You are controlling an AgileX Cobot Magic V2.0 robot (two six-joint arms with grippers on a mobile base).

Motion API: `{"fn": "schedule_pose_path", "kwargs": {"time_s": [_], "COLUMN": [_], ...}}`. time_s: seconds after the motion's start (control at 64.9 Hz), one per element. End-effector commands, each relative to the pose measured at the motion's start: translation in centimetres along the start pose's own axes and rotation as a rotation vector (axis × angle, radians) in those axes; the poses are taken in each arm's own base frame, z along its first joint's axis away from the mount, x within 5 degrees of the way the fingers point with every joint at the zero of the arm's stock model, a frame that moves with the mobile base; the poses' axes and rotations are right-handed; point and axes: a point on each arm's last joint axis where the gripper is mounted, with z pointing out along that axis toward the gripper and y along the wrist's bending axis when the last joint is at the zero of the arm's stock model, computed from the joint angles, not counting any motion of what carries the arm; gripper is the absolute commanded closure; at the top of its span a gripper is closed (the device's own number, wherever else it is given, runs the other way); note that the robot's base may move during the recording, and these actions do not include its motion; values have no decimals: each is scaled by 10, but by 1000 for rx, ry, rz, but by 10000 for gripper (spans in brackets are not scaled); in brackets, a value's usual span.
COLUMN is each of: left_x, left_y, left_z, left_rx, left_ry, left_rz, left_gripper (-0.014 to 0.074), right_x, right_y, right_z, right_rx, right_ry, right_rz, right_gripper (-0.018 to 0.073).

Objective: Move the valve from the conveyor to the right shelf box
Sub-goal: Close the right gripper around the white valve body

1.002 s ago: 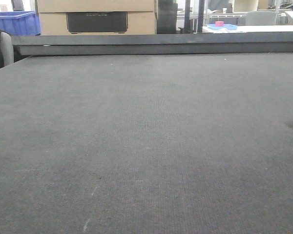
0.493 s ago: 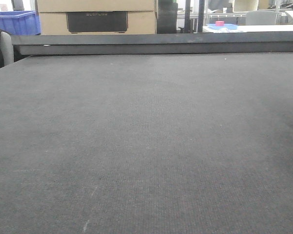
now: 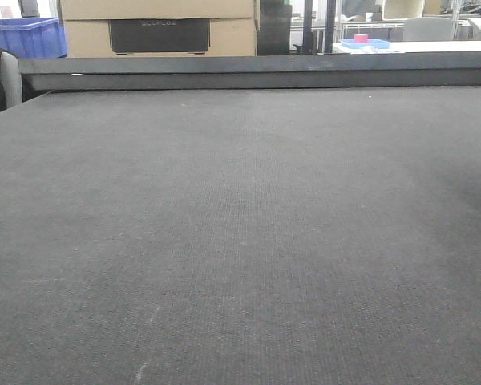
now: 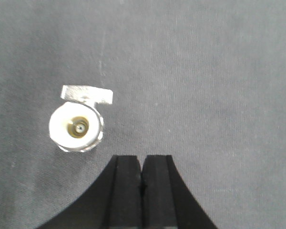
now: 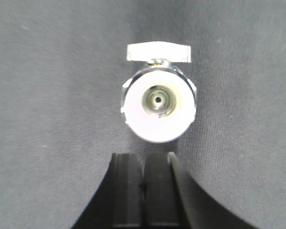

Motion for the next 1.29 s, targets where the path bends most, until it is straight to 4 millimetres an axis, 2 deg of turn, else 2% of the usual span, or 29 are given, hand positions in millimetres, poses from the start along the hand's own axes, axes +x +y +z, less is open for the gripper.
{"fn": "schedule_pose_path", "kwargs": {"time_s": [0.0, 0.046, 0.123, 0.231, 0.647, 0.832, 1.079, 1.14, 1.279], "left_x": [-2, -2, -2, -2, -1, -1, -1, -1, 0], "left_y": [0, 0, 0, 0, 0, 0, 0, 0, 0], "left_z": [-1, -1, -1, -1, -1, -1, -1, -1, -1], "left_rx": [3, 3, 3, 3, 2, 2, 2, 2, 1], "left_ry": [-9, -9, -7, -7, 2, 2, 6, 6, 13], "left_rz": [-16, -16, -16, -16, -16, -16, -16, -16, -16], "left_gripper": [707, 707, 707, 707, 707, 707, 707, 707, 707], "right_x": [-7, -9, -13, -20, -35, -34, -34, -34, -35], "right_y": [-2, -2, -2, -3, -11, -13, -14, -14, -14], "right_z": [-2, -3, -3, 3, 58, 71, 72, 72, 72], "right_rx": [19, 19, 20, 22, 49, 53, 61, 61, 62], "right_ry": [-26, -44, -83, -116, 48, 111, 115, 115, 111], "right_rz": [-2, -3, -3, -2, 0, 2, -3, -3, -3], "right_gripper": [347, 241, 129, 78, 83, 83, 90, 125, 330]}}
